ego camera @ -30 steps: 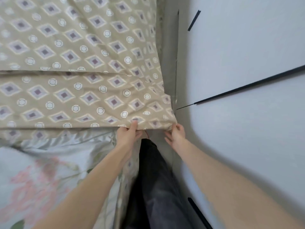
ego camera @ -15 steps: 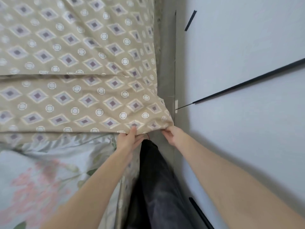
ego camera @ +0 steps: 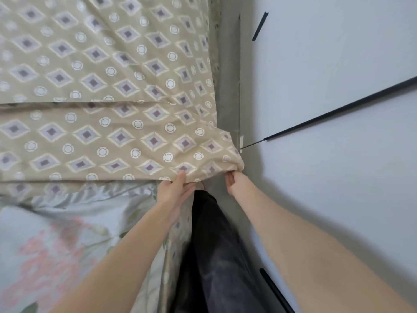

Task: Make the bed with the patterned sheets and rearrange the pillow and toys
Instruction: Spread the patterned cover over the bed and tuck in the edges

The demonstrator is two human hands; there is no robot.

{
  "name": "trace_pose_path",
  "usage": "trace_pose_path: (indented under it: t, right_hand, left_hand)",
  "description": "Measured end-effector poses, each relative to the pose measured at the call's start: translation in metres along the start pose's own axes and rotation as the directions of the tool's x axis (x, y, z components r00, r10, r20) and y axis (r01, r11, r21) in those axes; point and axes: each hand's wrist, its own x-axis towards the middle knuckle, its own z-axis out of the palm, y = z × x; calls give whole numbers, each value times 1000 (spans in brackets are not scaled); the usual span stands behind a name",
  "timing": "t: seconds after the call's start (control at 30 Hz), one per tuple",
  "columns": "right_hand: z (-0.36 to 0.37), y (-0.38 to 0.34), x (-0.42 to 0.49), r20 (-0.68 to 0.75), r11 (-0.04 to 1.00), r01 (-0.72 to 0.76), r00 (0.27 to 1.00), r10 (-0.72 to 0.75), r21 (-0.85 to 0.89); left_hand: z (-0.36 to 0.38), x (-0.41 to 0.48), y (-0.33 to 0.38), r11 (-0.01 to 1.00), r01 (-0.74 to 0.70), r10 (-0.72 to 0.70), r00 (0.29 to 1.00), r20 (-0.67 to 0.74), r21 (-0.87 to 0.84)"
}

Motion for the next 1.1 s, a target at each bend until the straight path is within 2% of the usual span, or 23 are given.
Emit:
trace_pose_path:
  t: [0.07,0.2,0.37,0.57,0.63,0.77,0.83,0.93,0.97,1.03,1.1]
  right_hand:
    - [-7,-3,1,30,997,-4,1000,6,-71]
    - [-30,-15,-3,186,968,13,982,35,-251]
    - [-30,-24,-6,53,903,123,992,-111,-411]
    - [-26,-25,1,-72,838,142,975,-211,-527]
    - [-26,-21,5,-78,764,147,965,-249,-628]
    - [-21,-17,12,-36,532,151,945,-326,-833]
    - [-17,-18,14,-15,485,146,950,-313,-862]
    - [-7,-20,12,-52,588,85,976,-211,-805]
    - [-5,-21,11,-52,586,78,978,-202,-807]
    - [1,-22,4,-13,498,114,970,-243,-860]
    - [10,-18,-7,107,333,227,933,-343,-915]
  left_hand:
    - [4,-1,3,1000,-19,18,999,-26,-25]
    - [11,0,11,996,-53,48,996,-74,-70]
    - [11,0,6,1000,-4,3,995,-98,-17]
    - [6,3,-10,998,45,-49,991,-127,-38]
    - [5,7,-12,998,63,-67,989,-135,-31]
    - [1,17,-14,993,114,-115,987,-113,-17]
    - [-4,21,-14,990,140,-139,984,-107,1]
    - [-10,23,-11,977,190,-179,978,-110,98]
    - [-10,22,-9,964,211,-194,975,-111,164]
    - [-14,18,-3,922,250,-222,967,-127,297]
    - [-21,11,6,869,249,-209,968,-140,428]
